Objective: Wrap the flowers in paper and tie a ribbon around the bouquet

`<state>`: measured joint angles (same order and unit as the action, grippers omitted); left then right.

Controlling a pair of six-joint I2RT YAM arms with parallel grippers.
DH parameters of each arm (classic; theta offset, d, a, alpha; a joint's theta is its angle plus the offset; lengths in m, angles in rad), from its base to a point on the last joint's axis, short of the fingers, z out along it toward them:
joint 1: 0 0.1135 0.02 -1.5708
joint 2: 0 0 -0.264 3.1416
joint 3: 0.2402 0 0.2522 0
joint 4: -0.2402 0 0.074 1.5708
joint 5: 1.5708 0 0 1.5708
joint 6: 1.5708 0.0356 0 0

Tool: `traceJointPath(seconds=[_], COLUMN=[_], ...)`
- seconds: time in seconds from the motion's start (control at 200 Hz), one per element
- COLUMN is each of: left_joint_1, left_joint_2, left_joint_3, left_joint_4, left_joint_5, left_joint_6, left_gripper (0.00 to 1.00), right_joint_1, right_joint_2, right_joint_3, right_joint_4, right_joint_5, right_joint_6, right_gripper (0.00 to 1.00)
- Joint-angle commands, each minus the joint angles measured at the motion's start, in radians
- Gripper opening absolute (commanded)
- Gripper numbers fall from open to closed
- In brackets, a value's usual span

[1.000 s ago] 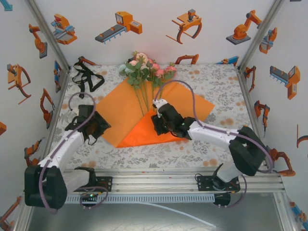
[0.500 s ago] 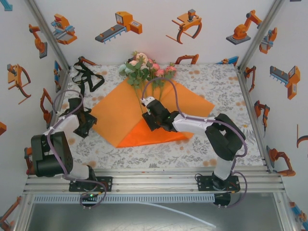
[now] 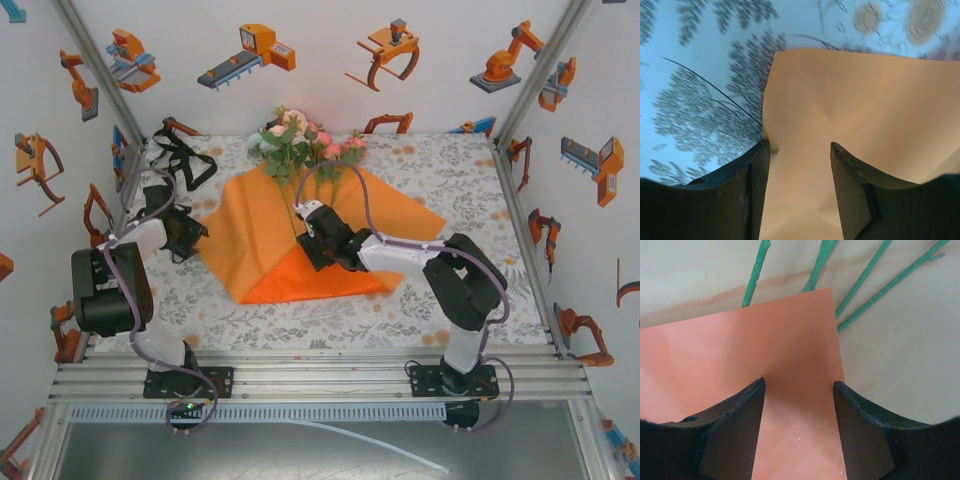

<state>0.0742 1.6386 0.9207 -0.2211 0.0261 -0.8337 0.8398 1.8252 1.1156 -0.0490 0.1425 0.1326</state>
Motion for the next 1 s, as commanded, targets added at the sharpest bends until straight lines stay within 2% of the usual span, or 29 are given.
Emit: traceJointPath(seconds=[0.0,0.085,0.2,0.255,0.365,0.461,0.556,0.661,0.721,0.876,0.991], left_joint_1=[-0.044,-0.093,-0.126,-0.129,-0.123,-0.069,0.001,0.057,0.07,0.084,0.106], left_joint_2=[-0.117,-0.179,-0.205,-0.222,-0.25,-0.205,-0.114,-0.022,0.019,0.087,0.114], left_joint_3=[-0.022,-0.057,-0.108,-0.1,-0.087,-0.016,0.054,0.091,0.103,0.139,0.147], left_joint_4=[0.021,0.066,0.105,0.026,-0.029,-0.075,-0.105,-0.074,-0.065,-0.072,-0.05], left_joint_5=[0.092,0.11,0.096,-0.028,-0.368,-0.481,-0.418,-0.201,-0.126,-0.086,-0.014], left_joint_6=[-0.023,-0.063,-0.098,-0.059,0.088,0.214,0.296,0.385,0.422,0.467,0.46], left_gripper=[0.49,0.51,0.58,0.59,0.64,0.67,0.68,0.74,0.78,0.8,0.79], right_joint_1=[-0.005,-0.007,-0.006,-0.006,-0.005,-0.006,-0.005,-0.005,-0.005,-0.005,-0.008], right_joint_2=[0.008,0.007,0.006,0.004,-0.003,-0.004,-0.003,-0.006,-0.009,-0.025,-0.036], right_joint_3=[0.04,0.041,0.037,0.036,0.025,0.021,0.019,0.021,0.02,0.016,0.008], right_joint_4=[-0.008,-0.006,-0.004,-0.005,-0.002,0.002,0.01,0.015,0.015,0.009,0.009], right_joint_5=[-0.011,-0.012,-0.017,-0.02,-0.021,-0.02,-0.023,-0.036,-0.041,-0.052,-0.056], right_joint_6=[-0.006,-0.001,0.005,0.008,0.012,0.013,0.021,0.025,0.022,0.015,0.015], right_gripper=[0.53,0.53,0.53,0.53,0.53,0.53,0.53,0.53,0.53,0.53,0.53])
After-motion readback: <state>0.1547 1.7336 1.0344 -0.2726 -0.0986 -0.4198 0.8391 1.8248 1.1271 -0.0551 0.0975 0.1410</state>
